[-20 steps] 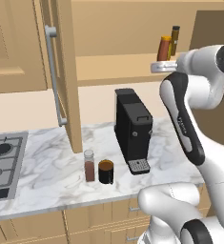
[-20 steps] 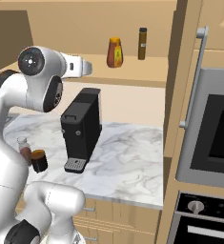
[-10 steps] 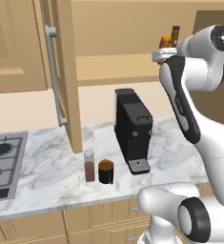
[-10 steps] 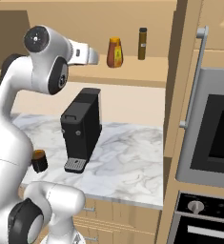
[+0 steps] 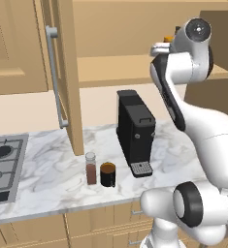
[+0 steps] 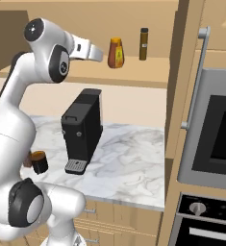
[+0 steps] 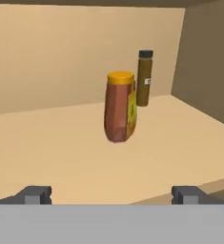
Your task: Pick the cinnamon and honey bottle from the cabinet and place them next to the mug.
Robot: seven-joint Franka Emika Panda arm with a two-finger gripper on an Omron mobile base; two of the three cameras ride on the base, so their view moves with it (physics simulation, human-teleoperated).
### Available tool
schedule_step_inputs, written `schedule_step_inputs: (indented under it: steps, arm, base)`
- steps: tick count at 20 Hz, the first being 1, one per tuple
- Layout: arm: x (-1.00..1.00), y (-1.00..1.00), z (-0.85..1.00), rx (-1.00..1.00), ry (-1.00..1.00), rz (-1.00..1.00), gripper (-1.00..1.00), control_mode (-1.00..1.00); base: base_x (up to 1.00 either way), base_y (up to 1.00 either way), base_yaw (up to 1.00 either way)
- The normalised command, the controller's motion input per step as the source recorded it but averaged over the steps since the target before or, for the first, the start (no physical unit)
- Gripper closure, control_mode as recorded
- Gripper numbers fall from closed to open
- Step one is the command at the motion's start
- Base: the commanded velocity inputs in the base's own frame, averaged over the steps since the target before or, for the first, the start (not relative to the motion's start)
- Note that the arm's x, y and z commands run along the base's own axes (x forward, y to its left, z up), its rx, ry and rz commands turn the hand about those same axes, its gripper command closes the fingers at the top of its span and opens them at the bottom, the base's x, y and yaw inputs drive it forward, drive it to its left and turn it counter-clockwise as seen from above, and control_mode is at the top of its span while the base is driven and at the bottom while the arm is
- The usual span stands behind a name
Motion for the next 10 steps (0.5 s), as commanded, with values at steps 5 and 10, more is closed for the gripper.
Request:
schedule_step_inputs:
  steps: [5, 10]
  arm:
    - [0.31, -0.32, -0.05, 0.0, 0.14, -0.13, -1.0, -1.0]
    - [0.21, -0.3, -0.16, 0.05, 0.12, -0.01, -1.0, -1.0]
  base:
    - [0.0, 0.0, 0.0]
    - [0.0, 0.0, 0.0]
